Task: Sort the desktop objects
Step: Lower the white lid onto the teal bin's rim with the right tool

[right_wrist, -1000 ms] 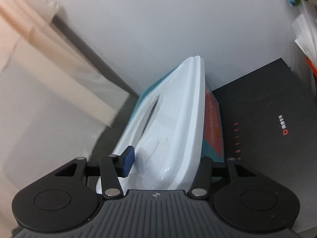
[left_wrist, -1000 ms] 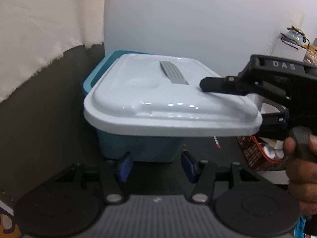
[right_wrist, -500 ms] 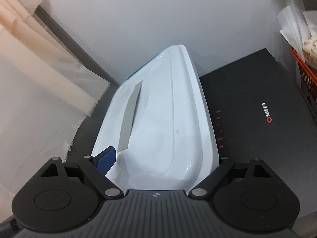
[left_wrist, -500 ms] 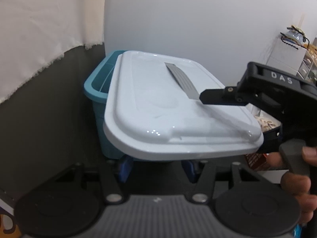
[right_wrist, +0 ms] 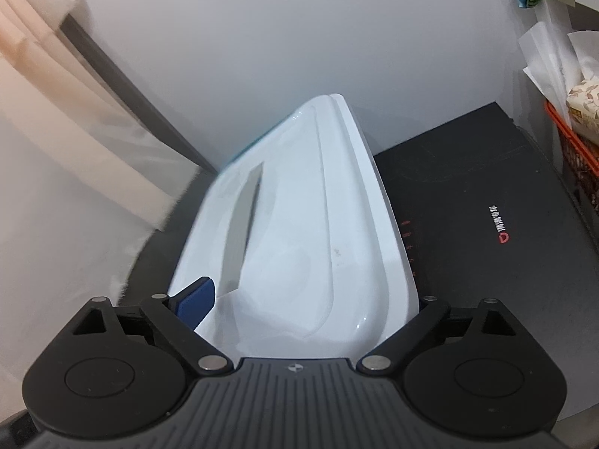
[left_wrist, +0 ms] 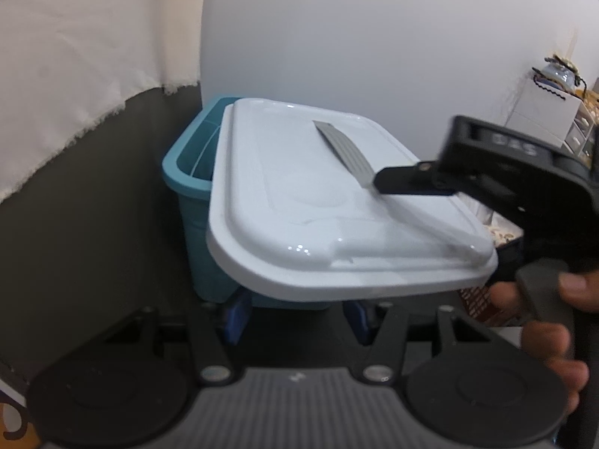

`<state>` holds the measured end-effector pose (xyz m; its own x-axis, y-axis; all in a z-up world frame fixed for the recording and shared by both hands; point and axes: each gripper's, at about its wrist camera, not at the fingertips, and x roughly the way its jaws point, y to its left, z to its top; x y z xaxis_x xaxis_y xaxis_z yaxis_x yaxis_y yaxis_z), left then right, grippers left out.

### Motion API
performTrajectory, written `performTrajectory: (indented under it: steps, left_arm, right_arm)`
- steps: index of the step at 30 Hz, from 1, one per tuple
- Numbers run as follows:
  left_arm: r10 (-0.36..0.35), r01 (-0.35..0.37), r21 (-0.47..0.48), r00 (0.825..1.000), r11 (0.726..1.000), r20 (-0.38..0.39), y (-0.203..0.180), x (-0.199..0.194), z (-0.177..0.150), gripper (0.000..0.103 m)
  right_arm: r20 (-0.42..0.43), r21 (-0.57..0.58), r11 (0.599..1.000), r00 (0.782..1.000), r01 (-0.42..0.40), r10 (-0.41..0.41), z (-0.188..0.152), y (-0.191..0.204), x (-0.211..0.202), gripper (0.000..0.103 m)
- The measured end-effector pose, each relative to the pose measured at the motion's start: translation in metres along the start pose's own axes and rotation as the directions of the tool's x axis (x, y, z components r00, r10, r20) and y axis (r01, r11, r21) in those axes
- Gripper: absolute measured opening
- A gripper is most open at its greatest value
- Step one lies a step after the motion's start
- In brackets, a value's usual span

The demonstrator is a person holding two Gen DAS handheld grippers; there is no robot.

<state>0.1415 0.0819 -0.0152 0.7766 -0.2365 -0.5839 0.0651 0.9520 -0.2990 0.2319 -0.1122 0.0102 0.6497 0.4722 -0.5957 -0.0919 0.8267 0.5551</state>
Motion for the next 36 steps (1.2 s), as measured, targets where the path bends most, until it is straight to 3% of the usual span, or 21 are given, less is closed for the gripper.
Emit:
performTrajectory:
  steps: [7,13,25,31,36]
  left_arm:
    - [0.0,0.0,-0.007,1.0,1.0,-0.005,0.001,0.001,0.0,0.057]
    - [0.002,-0.002,-0.009,1.0,1.0,-0.01,0.001,-0.001,-0.003,0.057]
    - [-0.002,0.002,0.002,1.0,1.0,-0.011,-0.005,0.004,0.0,0.057]
    - [0.0,0.0,-0.007,1.0,1.0,-0.009,-0.003,0.006,0.003,0.057]
    - [0.0,0.0,-0.007,1.0,1.0,-0.012,-0.006,0.009,0.003,0.057]
  right_arm:
    - [-0.068,0.017,0.999,0.997,0.034,-0.033,0.006,0.007,0.019,0.103]
    - [-0.135,0.113,0.993,0.99,-0.031,0.046,0.002,-0.005,0.032,0.103]
    - [-0.074,0.122,0.986,0.99,-0.113,0.123,-0.013,-0.025,0.016,0.103]
    - [-0.009,0.164,0.982,0.995,-0.092,0.095,-0.017,-0.042,-0.013,0.103]
    - [0.067,0.128,0.987,0.994,-0.099,0.091,-0.017,-0.052,-0.045,0.102]
